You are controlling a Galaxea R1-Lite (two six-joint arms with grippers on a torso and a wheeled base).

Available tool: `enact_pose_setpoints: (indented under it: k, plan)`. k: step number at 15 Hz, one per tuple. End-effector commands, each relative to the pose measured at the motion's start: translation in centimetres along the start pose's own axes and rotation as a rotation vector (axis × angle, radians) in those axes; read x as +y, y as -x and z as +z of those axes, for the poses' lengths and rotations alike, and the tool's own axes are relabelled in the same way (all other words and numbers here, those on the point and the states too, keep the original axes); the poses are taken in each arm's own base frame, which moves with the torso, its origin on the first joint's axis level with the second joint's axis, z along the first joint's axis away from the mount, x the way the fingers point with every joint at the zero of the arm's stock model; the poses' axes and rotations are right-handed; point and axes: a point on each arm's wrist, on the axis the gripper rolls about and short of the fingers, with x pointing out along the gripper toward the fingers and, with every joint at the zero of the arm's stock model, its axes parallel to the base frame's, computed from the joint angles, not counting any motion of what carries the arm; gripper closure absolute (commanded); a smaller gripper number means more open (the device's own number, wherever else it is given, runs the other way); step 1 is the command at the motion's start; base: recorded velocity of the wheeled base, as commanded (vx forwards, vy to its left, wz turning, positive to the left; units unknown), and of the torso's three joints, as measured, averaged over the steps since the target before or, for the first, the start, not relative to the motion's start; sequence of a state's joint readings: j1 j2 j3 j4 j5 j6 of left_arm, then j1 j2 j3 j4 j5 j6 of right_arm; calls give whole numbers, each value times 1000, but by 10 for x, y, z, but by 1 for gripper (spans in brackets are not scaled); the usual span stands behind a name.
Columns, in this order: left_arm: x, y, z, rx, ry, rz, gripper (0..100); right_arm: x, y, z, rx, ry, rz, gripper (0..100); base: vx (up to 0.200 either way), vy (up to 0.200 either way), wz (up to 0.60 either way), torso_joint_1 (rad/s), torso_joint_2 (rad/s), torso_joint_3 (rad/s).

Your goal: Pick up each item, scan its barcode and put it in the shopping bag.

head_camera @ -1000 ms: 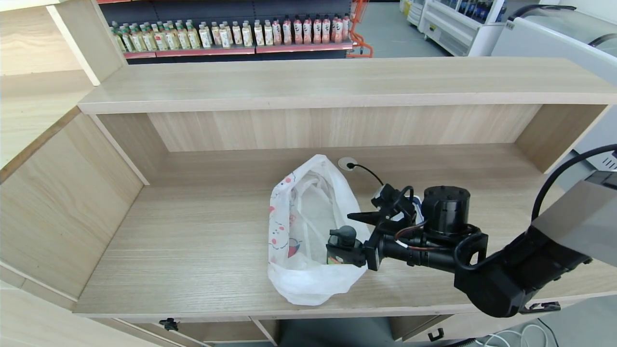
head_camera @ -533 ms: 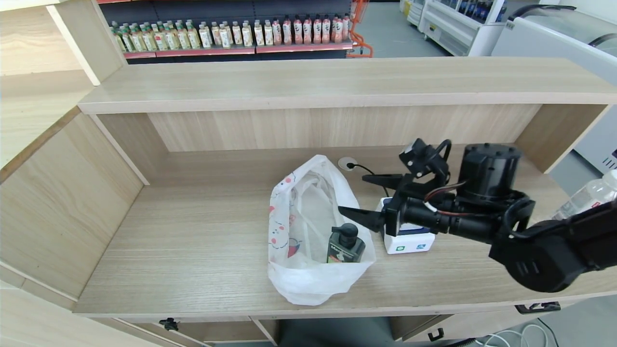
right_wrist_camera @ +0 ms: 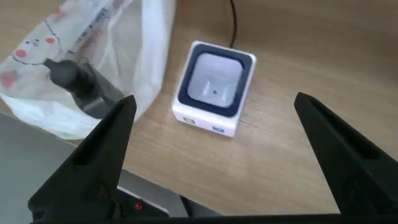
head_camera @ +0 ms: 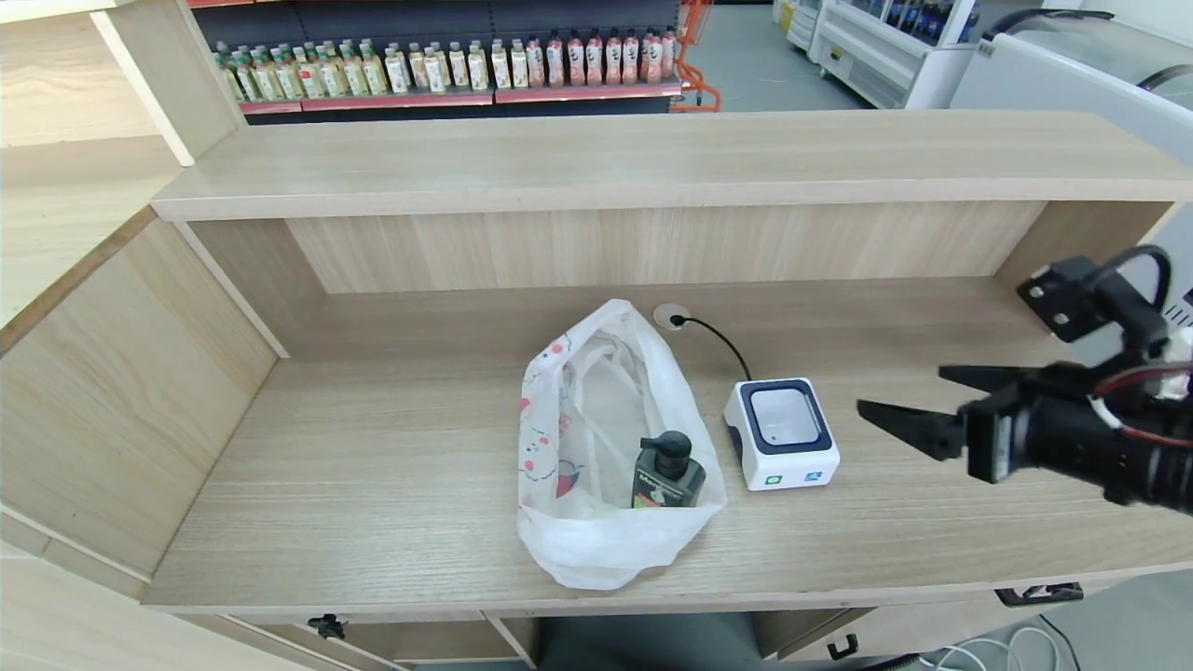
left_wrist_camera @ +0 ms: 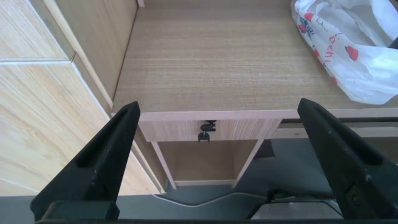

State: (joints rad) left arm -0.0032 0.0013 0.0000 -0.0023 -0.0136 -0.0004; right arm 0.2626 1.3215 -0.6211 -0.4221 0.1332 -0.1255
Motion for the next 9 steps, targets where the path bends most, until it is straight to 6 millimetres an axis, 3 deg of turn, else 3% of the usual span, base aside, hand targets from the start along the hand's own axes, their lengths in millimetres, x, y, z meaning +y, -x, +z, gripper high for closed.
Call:
enact_pose_setpoints:
  k: [1, 4, 9]
  plan:
    - [0, 0, 0, 0, 0, 0, 0, -6, 54, -31, 2, -31, -138, 0, 0, 0, 0, 0, 0, 0]
    - [0, 0, 0, 0, 0, 0, 0, -2, 83, -48, 61, -57, -181, 0, 0, 0, 0, 0, 0, 0]
    - [0, 0, 0, 0, 1, 0, 0, -5, 94, -52, 79, -79, -235, 0, 0, 0, 0, 0, 0, 0]
